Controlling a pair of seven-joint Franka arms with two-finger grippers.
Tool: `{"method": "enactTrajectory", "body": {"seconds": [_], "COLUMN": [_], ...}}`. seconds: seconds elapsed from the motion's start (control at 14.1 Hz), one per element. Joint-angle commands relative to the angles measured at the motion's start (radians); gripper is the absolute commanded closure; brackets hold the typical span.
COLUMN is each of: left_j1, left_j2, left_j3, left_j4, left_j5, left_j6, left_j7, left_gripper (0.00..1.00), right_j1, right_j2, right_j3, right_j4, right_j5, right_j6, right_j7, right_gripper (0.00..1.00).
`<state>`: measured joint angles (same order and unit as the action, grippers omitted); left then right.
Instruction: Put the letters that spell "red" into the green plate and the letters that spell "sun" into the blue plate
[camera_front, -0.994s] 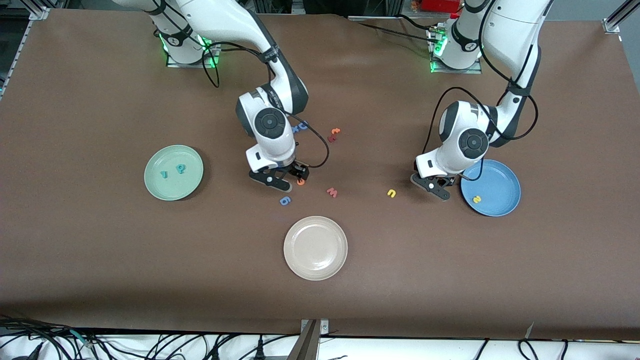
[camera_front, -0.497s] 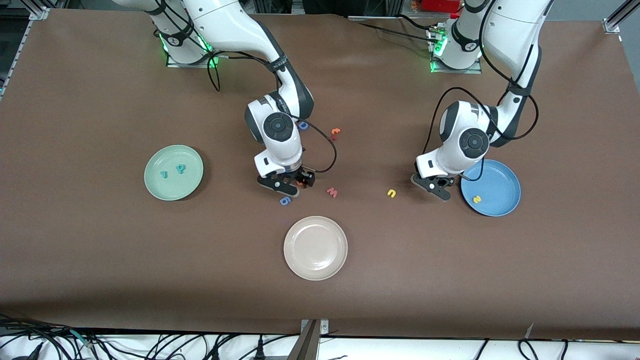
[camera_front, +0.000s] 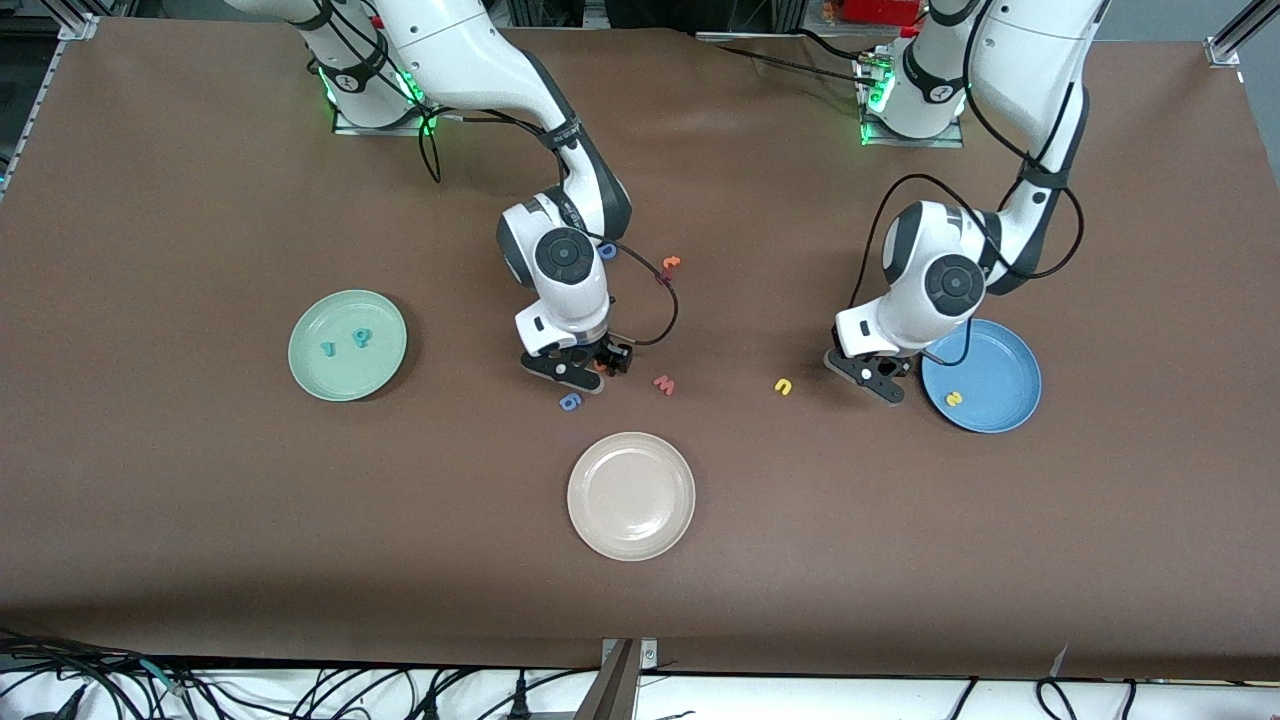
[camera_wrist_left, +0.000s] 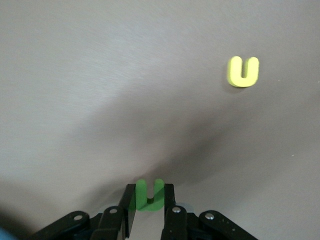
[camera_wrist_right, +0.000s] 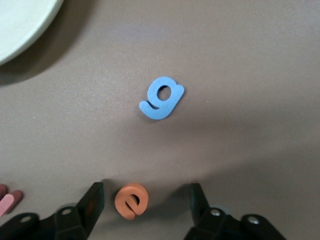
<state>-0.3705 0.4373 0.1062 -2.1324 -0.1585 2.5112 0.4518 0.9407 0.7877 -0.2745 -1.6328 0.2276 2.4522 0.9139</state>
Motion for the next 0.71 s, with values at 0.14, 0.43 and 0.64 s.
{"method": "enactTrajectory", "body": {"seconds": [0.14, 0.43, 0.64], "left_j1": [0.004, 0.033, 0.041], "left_j2": [-0.046, -0.043, -0.034], "left_j3": [0.136, 0.193, 0.225], "left_j4": [0.035, 0.04, 0.039], "left_j5": [-0.015, -0.023, -0.027], "left_j6": [-0.051, -0.051, -0.049], "left_j7": [0.281, 0.464, 0.542], "left_gripper": [0.83, 0.82, 0.8], "right_j1": [0.007, 0.007, 0.006], "right_j2": [0.028, 0.025, 0.018], "right_j3": [0.005, 0.005, 0.005], "right_j4": [0.034, 0.04, 0.041], "right_j5": [0.013, 0.012, 0.013], "right_j6": [0.005, 0.004, -0.002], "right_j7": [0.01, -0.006, -0.01], "right_gripper": [0.51, 0.74, 0.8]}}
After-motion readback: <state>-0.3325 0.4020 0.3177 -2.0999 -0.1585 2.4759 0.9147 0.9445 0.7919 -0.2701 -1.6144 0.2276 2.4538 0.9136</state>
